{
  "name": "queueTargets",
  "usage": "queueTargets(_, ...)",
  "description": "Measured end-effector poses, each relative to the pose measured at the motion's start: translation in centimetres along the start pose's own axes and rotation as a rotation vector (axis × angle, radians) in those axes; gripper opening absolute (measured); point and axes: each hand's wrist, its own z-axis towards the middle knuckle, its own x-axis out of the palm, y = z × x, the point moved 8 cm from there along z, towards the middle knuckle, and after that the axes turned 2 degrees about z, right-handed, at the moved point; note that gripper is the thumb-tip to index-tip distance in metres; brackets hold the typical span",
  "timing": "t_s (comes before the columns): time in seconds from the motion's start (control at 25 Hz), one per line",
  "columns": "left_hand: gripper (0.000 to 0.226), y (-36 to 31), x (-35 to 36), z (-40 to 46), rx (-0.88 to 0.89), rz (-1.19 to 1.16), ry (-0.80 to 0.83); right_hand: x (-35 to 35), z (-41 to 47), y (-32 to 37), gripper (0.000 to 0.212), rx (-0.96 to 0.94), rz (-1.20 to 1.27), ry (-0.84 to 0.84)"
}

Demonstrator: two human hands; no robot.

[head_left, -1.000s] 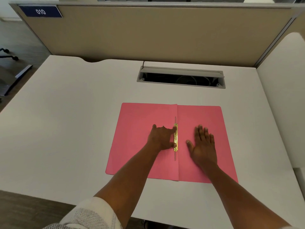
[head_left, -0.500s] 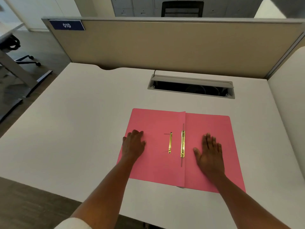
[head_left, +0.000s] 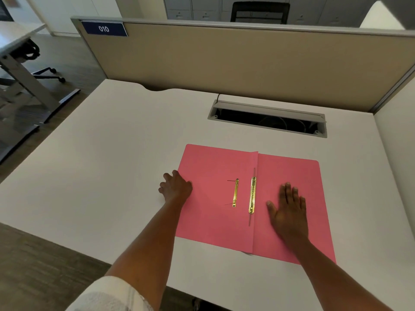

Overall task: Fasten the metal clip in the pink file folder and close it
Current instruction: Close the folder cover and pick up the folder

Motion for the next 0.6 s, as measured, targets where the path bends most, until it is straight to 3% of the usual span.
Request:
queueTargets(0.28,0.060,2.4,-0.6,2.6,-0.131,-0.142,0.058,0.1,0.1,0.0,0.077,0.005,0.003,0.003)
queueTargets(0.48,0.056,1.0,-2.8,3.6,0.027,-0.151,0.024,0.0,0.0,0.0,0.077,-0.006,0.016,-0.003)
queueTargets(0.6,0.055,-0.7,-3.8,3.3,0.119,-0.359,0.071,-0.2,-0.1,0.0,0.077,-0.010,0.040,-0.008)
